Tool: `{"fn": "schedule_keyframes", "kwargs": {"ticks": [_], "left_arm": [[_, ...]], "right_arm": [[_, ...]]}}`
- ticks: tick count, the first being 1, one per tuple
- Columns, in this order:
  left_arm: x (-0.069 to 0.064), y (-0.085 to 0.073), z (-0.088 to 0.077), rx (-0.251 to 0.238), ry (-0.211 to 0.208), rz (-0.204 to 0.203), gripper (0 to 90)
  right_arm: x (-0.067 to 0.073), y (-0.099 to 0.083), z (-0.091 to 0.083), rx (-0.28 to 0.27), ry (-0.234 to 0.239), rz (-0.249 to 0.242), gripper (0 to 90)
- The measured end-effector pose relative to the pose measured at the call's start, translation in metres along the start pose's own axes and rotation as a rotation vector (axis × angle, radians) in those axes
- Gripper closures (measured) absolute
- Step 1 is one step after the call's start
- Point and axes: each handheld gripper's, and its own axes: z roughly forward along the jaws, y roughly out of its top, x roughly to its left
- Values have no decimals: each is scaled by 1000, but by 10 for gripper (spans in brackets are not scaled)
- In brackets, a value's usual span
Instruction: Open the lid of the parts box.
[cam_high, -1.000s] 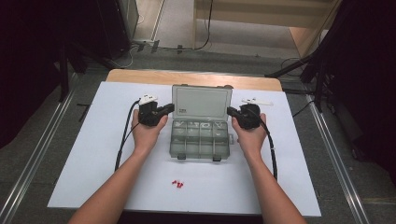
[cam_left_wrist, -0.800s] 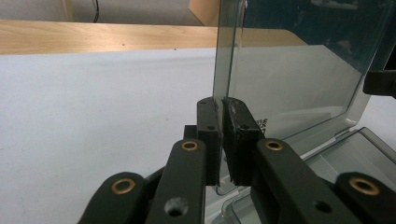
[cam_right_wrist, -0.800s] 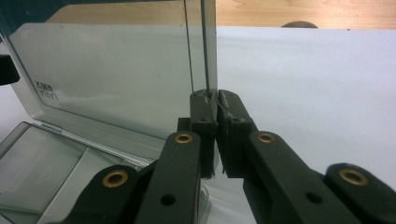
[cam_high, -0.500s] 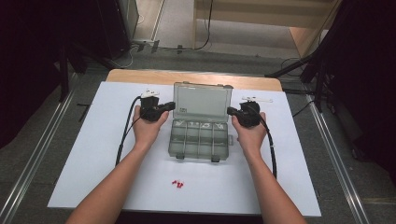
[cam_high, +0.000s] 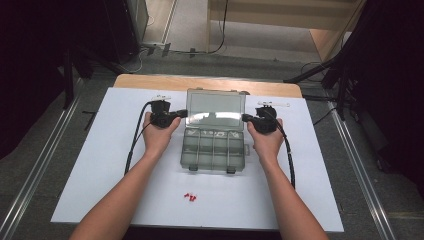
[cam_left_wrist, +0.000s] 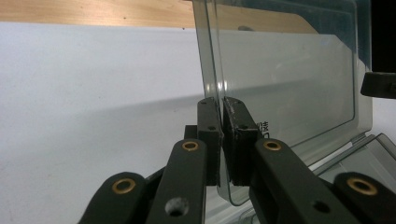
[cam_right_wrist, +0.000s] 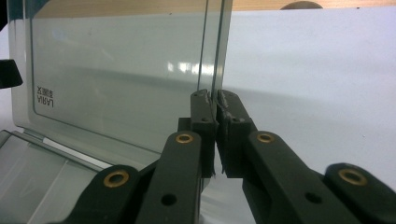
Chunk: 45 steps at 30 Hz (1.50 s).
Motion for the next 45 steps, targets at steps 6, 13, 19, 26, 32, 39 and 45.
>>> {"fn": "schedule_keyframes", "kwargs": {"ticks": [6,13,19,26,32,39,45], "left_arm": [[2,2,5,39,11,-28,857],[7,3,12,77,8,-51,855],[8,3,14,91,10,-46,849],[8,1,6,70,42,14,609],[2,-1,-3,84,32,73,480],[-13,-6,-22,93,16,138,423],[-23,-14,-34,112,-19,174,292]], "right_arm": [[-3,0,5,22,7,18,872],[-7,-1,12,44,13,40,872],[-9,-1,13,56,14,25,845],[-12,-4,-1,-14,-26,-60,440],[-16,-12,-19,-61,-24,-92,195],[-20,-34,-43,-113,-14,-139,130],[-24,-55,-64,-149,-4,-158,131]]}}
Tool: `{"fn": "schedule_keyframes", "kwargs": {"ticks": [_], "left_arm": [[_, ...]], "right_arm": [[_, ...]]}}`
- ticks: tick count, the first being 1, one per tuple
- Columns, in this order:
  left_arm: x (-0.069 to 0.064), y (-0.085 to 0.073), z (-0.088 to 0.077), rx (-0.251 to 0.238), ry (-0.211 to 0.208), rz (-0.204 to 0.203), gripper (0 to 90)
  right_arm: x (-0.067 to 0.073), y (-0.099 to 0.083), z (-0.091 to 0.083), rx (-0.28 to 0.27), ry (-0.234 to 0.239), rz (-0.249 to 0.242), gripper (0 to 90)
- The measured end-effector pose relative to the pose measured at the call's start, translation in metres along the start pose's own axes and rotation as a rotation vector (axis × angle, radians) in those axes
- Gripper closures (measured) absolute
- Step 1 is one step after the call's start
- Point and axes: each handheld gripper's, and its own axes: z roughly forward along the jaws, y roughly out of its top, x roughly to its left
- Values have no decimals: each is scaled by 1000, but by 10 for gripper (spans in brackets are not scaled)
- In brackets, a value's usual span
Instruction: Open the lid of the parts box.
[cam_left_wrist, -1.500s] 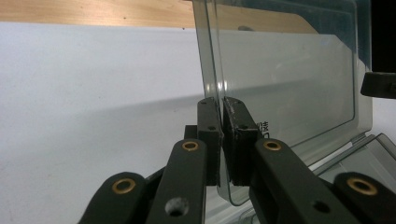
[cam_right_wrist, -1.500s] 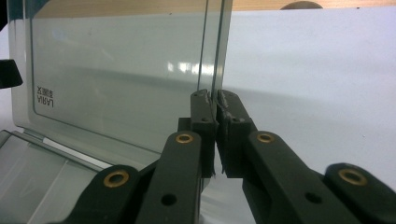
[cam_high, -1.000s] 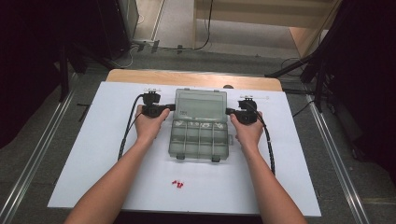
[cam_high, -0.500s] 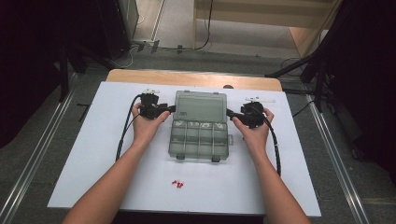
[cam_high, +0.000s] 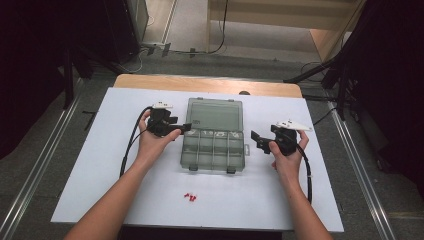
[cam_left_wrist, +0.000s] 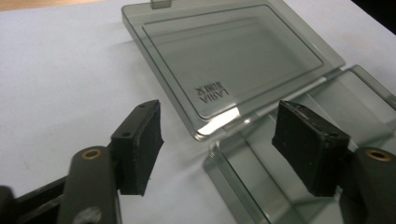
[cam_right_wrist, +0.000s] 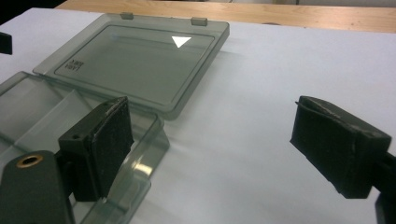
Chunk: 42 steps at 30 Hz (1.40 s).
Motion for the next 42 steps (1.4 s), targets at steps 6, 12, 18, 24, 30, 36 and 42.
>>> {"fn": "schedule_keyframes", "kwargs": {"ticks": [6,12,18,24,30,36,42], "left_arm": [[-10,-5,-11,1,-38,41,146],[-21,-7,-22,-13,-88,70,51],[-28,-14,-29,-3,-108,55,0],[-37,-31,-38,16,-105,57,0],[-41,-42,-47,28,-108,56,0],[-45,-54,-49,43,-116,71,1],[-50,-62,-54,61,-127,88,1]], "right_arm": [[-1,-15,-20,-30,1,-7,130],[-3,-25,-35,-44,6,-3,113],[0,-35,-48,-56,23,-3,76],[2,-45,-60,-53,28,-21,49],[-1,-50,-74,-64,36,-30,44],[-5,-59,-87,-74,35,-28,44],[-6,-69,-97,-62,40,-42,50]]}}
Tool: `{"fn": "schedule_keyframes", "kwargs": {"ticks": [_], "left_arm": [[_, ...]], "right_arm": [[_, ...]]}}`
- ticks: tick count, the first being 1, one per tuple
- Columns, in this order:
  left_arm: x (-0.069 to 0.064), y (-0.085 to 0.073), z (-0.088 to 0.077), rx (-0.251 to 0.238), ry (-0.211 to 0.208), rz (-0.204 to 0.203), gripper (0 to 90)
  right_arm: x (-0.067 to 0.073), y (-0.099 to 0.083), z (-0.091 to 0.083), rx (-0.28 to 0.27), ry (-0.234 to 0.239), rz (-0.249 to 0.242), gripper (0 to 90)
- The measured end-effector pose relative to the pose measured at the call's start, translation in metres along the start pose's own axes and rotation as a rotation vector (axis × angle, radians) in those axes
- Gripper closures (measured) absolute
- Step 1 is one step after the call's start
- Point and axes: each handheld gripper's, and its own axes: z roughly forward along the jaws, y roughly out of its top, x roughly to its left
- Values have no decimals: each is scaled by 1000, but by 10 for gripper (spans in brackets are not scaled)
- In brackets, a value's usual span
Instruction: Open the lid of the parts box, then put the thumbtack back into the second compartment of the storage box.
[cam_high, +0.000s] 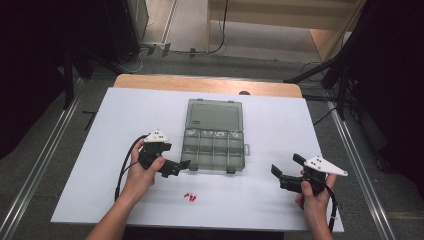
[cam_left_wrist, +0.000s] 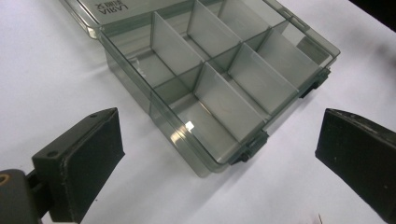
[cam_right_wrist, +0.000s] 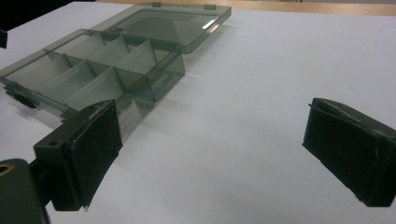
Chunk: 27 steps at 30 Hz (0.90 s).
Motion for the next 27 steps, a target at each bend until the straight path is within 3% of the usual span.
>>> {"fn": "schedule_keyframes", "kwargs": {"ticks": [7,10,17,20,27], "left_arm": [[-6,-8,-8,22,-18,18,5],[-8,-10,-12,19,-7,31,5],[-9,-15,-18,30,-36,31,5],[-10,-17,-20,30,-12,31,90],[-15,-25,-19,84,-35,45,93]], "right_arm": [[4,-7,-11,-9,16,1,70],[6,-10,-14,-14,9,-4,88],[5,-14,-21,-48,-19,9,122],[4,-15,-22,-53,-15,21,137],[6,-16,-22,-68,-18,0,144]]}}
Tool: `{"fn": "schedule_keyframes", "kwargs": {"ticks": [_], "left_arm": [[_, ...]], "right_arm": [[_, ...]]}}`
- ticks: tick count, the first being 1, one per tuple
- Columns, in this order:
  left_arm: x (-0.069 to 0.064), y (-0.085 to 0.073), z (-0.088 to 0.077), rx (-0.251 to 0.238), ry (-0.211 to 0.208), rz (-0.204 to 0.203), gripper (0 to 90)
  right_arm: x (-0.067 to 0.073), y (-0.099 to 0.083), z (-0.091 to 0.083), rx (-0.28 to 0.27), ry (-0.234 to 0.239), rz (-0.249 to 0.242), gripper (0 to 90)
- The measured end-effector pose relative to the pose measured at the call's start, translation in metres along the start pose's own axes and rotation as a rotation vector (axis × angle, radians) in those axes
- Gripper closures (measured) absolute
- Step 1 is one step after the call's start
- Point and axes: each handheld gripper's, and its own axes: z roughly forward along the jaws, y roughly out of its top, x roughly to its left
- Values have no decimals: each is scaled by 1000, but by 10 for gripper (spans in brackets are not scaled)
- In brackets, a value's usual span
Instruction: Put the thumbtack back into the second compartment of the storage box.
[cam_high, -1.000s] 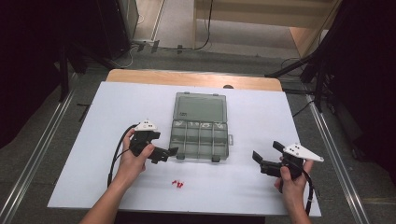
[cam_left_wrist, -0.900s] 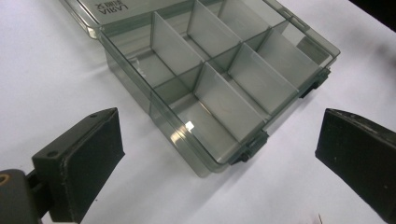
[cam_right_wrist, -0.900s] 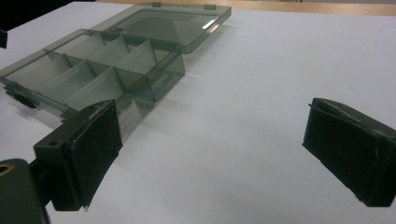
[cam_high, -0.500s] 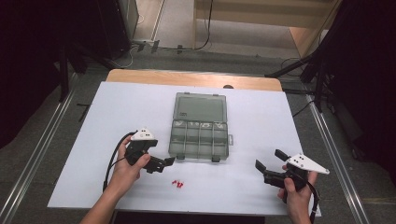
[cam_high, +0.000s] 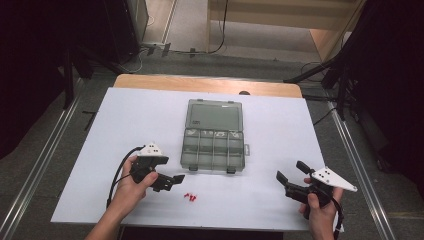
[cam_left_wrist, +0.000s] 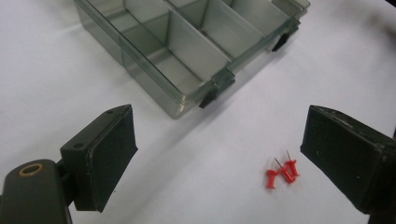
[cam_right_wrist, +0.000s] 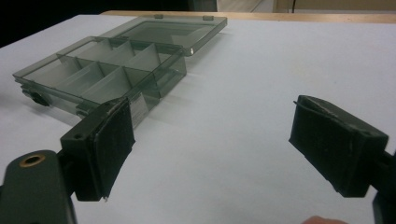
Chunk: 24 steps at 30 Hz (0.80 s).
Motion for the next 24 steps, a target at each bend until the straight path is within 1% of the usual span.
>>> {"fn": "schedule_keyframes", "kwargs": {"ticks": [1,2,3,4,6,7,9,13,14,16,18,20,22,24], "left_arm": [[0,0,0,0,0,0,93],[-3,-3,2,21,-3,-1,94],[-4,-4,3,29,4,-7,120],[-5,-5,5,33,1,-6,150],[-8,-7,9,70,-9,6,152],[-10,-8,10,78,-2,11,174],[-14,-9,13,101,2,22,237],[-20,-10,17,127,-12,46,341],[-22,-10,18,136,-16,52,367],[-24,-11,19,139,-29,57,430],[-25,-11,21,159,-49,70,495],[-27,-11,22,176,-62,79,554],[-30,-11,24,188,-61,89,606],[-31,-11,26,201,-62,95,638]], "right_arm": [[1,-1,1,-2,0,-3,144],[2,-1,3,-14,-8,-12,144],[4,-2,4,-19,-16,-18,145],[4,-3,5,-19,-12,-23,146],[5,-3,6,-15,-4,-27,150],[6,-3,6,-14,-7,-32,151],[6,-3,6,-4,-3,-37,152],[5,-4,6,7,-7,-44,152],[5,-5,5,11,-6,-39,151],[4,-5,4,6,8,-30,148],[4,-5,4,3,24,-35,143],[5,-5,5,8,29,-45,143],[7,-5,5,19,21,-50,149],[9,-5,7,28,1,-62,172]]}}
